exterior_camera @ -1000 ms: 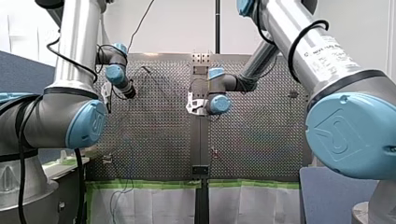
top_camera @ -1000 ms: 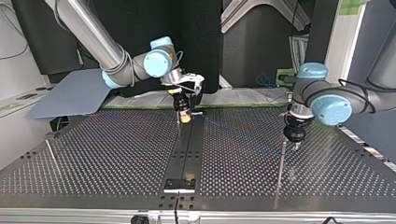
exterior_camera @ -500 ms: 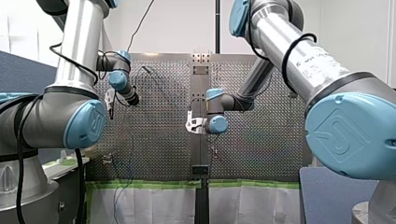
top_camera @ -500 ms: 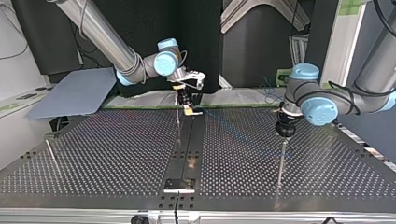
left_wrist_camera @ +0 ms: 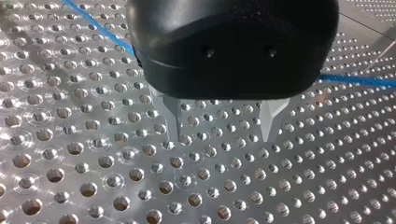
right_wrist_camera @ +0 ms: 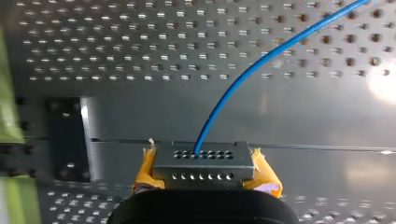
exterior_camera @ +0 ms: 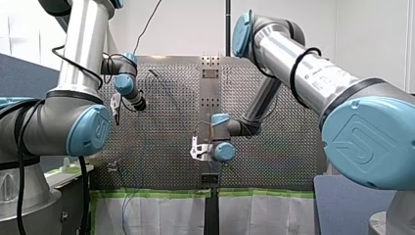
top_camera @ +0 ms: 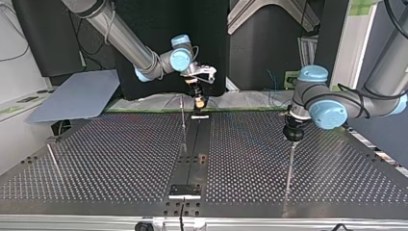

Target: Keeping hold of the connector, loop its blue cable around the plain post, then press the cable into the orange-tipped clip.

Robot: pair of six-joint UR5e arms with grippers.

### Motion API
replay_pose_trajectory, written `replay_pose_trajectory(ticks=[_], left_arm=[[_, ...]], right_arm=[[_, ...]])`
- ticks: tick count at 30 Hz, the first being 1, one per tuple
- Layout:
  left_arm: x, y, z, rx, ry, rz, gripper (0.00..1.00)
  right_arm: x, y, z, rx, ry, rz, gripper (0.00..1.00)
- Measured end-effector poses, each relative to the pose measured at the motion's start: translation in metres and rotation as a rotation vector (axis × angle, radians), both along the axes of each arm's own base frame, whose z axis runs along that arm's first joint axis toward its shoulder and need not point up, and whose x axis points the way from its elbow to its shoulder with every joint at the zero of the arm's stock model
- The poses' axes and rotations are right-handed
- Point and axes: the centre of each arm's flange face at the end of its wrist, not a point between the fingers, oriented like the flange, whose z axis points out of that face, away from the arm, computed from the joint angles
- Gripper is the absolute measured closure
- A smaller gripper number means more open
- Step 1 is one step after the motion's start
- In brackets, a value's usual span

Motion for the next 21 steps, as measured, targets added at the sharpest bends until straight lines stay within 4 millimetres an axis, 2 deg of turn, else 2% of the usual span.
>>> replay_pose_trajectory(ticks=[9,21], left_arm=[[0.001,0.0,0.0,-0.008,-0.008,0.003,0.17],[0.002,0.001,0.001,-0.018,-0.016,0.007,0.17]], right_arm=[[-0.004,0.004,-0.052,0.013,-0.005,-0.019,1.0],[-0.013,-0.007,-0.114,0.039,-0.003,-0.049,1.0]])
